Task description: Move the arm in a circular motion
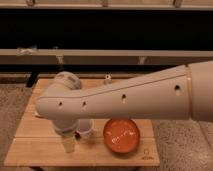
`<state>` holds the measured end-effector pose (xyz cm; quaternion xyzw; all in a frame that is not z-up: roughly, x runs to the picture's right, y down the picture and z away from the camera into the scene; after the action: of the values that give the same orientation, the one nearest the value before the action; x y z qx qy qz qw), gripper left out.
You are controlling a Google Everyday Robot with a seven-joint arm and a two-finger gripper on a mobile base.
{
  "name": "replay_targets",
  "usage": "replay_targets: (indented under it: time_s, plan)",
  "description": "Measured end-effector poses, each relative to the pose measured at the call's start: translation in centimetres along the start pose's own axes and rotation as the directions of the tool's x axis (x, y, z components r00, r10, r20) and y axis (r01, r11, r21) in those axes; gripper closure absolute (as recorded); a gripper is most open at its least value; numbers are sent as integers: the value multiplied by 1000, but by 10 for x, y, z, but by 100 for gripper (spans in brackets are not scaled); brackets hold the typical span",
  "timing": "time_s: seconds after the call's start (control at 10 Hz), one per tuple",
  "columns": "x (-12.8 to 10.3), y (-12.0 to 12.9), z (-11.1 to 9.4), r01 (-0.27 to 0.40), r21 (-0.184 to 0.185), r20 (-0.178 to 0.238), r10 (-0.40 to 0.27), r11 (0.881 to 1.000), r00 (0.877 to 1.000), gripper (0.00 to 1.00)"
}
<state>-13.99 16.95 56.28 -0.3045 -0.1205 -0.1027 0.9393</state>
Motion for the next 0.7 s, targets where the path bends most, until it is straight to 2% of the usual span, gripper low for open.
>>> replay_targets:
  time_s: [0.3, 0.5, 0.6, 0.7]
  plan:
    - [83, -29, -17, -132, 36, 9, 132, 991, 991, 20]
    - [138, -44, -33, -220, 65, 8, 220, 973, 975, 20]
    - [163, -51, -42, -266, 84, 8, 266, 960, 964, 20]
    - [180, -55, -49, -295, 94, 2, 296, 951, 955, 20]
